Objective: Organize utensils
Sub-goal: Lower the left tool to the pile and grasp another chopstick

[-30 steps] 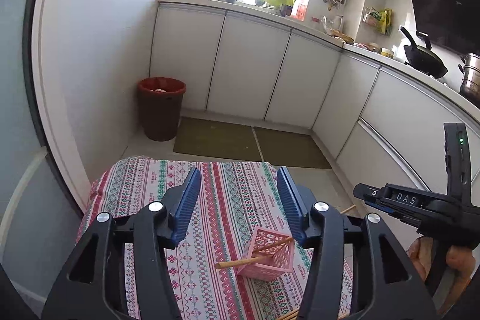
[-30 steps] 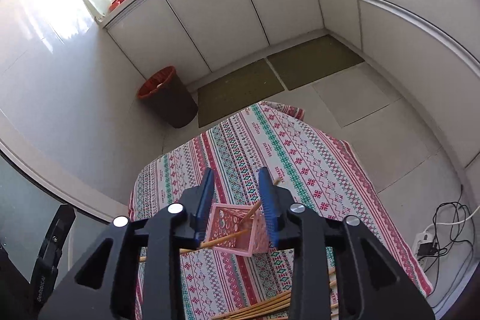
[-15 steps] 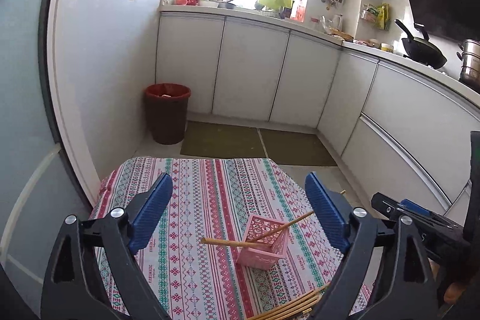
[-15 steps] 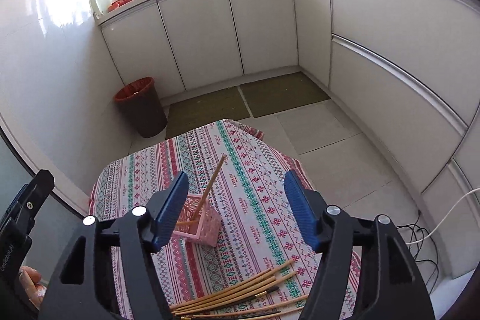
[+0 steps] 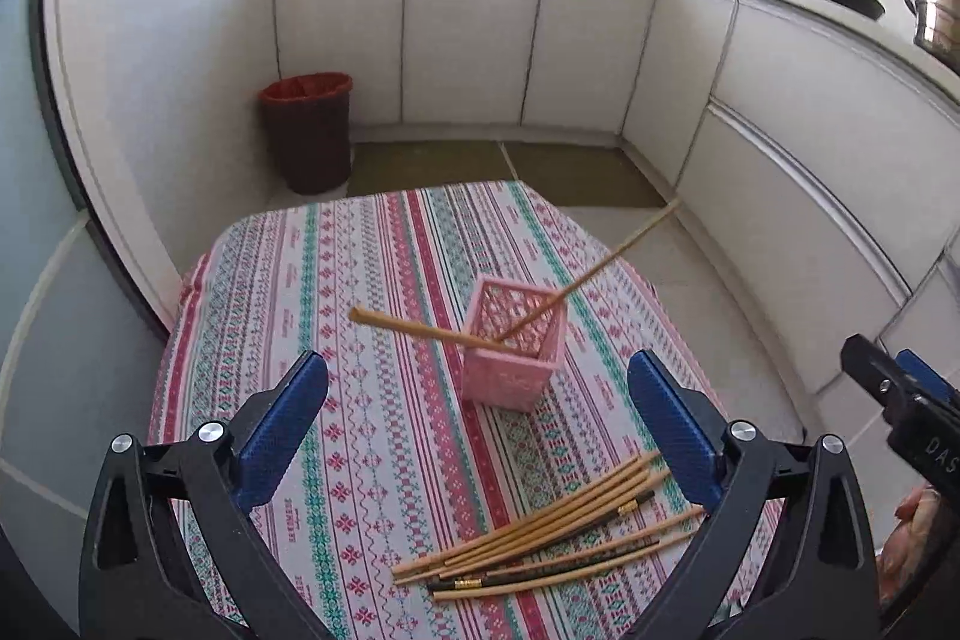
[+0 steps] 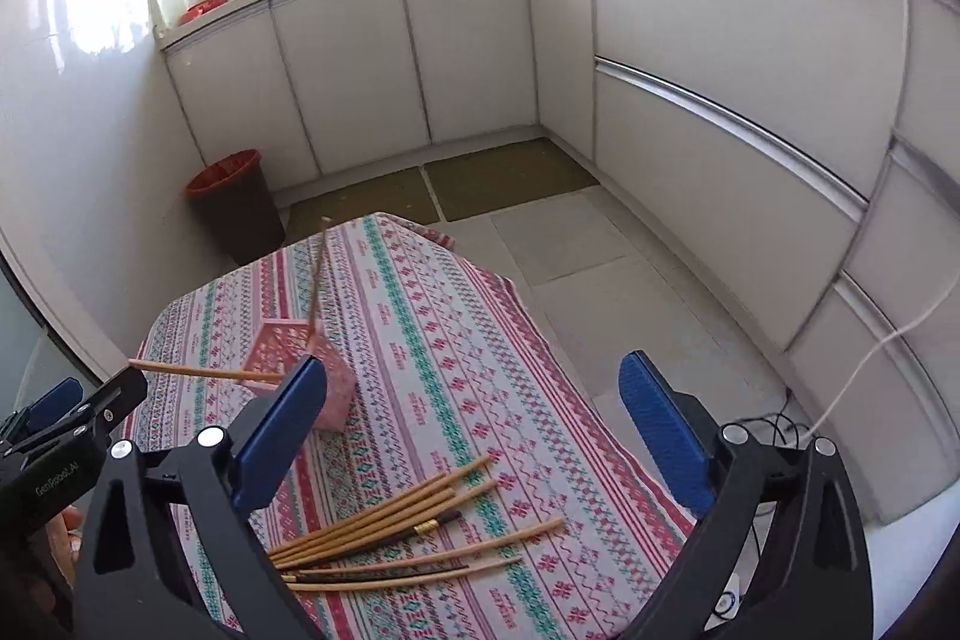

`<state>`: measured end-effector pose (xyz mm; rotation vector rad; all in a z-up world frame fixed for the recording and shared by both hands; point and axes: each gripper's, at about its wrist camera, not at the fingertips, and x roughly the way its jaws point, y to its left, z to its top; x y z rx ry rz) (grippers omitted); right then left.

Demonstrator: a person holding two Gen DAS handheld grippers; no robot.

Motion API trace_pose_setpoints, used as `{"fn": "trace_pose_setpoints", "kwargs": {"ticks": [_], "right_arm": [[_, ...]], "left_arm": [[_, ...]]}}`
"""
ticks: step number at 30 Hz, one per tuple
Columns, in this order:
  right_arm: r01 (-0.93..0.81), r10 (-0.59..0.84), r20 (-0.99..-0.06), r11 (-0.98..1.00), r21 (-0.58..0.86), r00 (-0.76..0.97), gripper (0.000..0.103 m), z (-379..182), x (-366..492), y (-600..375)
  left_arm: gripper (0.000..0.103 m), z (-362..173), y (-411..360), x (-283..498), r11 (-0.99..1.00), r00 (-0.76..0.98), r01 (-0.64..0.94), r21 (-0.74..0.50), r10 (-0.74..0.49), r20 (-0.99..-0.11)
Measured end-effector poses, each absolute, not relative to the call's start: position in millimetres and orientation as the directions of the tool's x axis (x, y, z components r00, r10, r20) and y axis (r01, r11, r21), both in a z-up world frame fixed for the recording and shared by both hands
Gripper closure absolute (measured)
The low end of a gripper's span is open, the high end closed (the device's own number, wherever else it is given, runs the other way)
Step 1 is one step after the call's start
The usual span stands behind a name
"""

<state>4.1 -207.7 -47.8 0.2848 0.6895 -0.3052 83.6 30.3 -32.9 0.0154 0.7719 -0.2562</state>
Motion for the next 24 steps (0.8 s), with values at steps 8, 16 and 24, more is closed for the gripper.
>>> {"fn": "trace_pose_setpoints", "kwargs": {"ticks": [8, 16, 24], "right_arm": [[0.575, 0.035, -0.800, 0.676, 0.461, 0.599, 0.007, -115.2, -31.6, -307.8], [0.625, 0.232, -0.823, 0.554, 0.549, 0.518, 0.007, -160.2, -34.8, -325.5], [0.669, 0.376, -0.825, 0.486, 0.563, 0.421, 0.007, -196.3, -26.5, -325.8]], "left_arm": [[0.007, -106.0, -53.8, 92.2, 0.877, 0.400, 0.476, -0.069, -0.286, -0.871], [0.007, -166.3, -130.1, 101.7, 0.755, 0.220, 0.655, -0.031, -0.230, -0.948], [0.013, -196.8, -157.7, 137.0, 0.747, 0.145, 0.661, -0.071, -0.219, -0.965]]}}
